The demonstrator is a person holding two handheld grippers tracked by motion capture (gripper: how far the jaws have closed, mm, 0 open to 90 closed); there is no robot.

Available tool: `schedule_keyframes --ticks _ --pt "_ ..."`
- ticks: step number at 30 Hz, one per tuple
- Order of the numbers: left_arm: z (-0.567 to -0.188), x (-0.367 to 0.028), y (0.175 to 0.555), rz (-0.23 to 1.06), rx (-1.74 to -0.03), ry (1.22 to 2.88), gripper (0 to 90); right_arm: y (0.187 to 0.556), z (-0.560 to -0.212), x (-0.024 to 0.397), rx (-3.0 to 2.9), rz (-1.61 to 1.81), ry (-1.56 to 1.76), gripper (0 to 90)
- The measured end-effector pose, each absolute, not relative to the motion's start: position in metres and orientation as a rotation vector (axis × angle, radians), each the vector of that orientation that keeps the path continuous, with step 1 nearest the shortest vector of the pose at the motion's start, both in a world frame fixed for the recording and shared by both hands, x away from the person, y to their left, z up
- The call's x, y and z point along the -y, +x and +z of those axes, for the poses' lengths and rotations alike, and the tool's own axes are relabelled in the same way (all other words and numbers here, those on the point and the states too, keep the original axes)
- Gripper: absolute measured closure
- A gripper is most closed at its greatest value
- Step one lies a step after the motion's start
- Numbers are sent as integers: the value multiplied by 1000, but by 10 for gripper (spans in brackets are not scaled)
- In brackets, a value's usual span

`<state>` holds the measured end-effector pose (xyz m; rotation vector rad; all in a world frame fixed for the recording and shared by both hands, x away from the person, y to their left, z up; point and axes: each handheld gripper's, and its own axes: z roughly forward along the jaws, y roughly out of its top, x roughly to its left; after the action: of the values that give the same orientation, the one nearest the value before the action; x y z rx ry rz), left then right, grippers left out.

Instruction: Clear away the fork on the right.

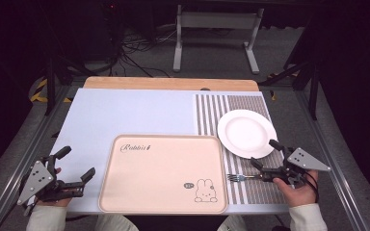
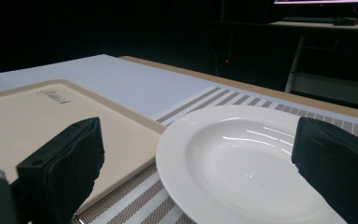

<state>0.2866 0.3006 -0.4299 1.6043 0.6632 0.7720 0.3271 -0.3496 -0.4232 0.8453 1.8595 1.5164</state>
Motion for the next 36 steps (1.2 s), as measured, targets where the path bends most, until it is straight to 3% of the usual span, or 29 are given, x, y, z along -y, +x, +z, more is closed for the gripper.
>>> schedule_keyframes --ticks 13,21,36 --pt "-430 -300 286 773 -665 1605 4 345 -398 339 -2048 1419 781 18" --pt "-430 -301 286 771 -664 1607 4 352 -377 337 -2323 1114 684 39" --pt "-430 -301 287 771 -666 1606 4 363 -367 333 -2620 713 538 89"
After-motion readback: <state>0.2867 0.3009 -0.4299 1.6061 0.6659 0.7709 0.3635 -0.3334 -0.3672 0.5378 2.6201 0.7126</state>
